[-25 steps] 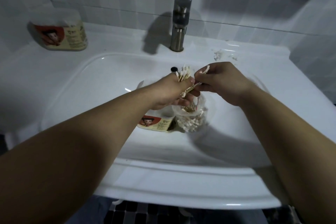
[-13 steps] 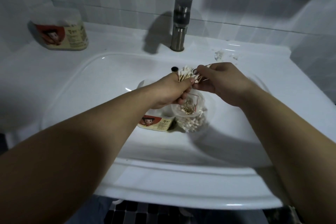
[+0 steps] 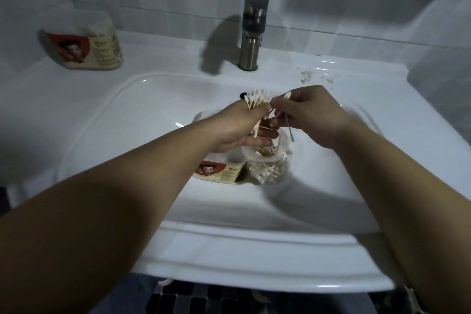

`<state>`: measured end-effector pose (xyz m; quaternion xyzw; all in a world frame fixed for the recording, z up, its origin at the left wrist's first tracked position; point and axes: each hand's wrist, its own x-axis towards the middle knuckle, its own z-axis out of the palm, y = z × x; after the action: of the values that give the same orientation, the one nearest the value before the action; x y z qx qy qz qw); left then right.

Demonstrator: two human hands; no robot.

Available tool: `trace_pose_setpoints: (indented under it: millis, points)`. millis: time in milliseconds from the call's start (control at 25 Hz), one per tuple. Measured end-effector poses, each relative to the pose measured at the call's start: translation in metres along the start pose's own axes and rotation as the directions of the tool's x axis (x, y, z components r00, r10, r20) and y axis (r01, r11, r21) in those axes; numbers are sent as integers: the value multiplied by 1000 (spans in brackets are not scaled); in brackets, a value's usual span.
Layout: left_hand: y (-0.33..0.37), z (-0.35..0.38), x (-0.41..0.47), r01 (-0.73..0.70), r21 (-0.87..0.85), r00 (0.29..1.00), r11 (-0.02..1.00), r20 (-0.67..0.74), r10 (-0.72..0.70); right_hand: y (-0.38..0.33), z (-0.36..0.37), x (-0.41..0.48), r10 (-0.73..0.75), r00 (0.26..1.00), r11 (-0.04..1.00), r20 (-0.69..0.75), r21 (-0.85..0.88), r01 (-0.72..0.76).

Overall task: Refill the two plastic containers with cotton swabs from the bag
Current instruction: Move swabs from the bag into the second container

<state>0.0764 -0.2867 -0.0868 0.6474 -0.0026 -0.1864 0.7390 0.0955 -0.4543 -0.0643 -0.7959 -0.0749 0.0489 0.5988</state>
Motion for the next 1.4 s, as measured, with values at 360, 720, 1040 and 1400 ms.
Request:
trace_pose_setpoints:
  millis: [360, 720, 1040, 1400]
  points:
    - [-4, 0, 3, -28, 133, 1000, 991, -10, 30, 5, 6, 1, 39, 998, 989, 52, 143, -46]
    - [0, 1, -1, 44, 101, 995, 994, -88, -36, 0, 10, 5, 236, 972, 956, -19, 182, -228]
    - [5, 3, -6, -47, 79, 999, 996, 28, 45, -8, 16, -4, 114, 993, 978, -9, -172, -114]
    - [3, 6, -6, -9, 87, 1000, 996, -10, 10, -8, 6, 12, 110, 982, 929, -154, 366, -47]
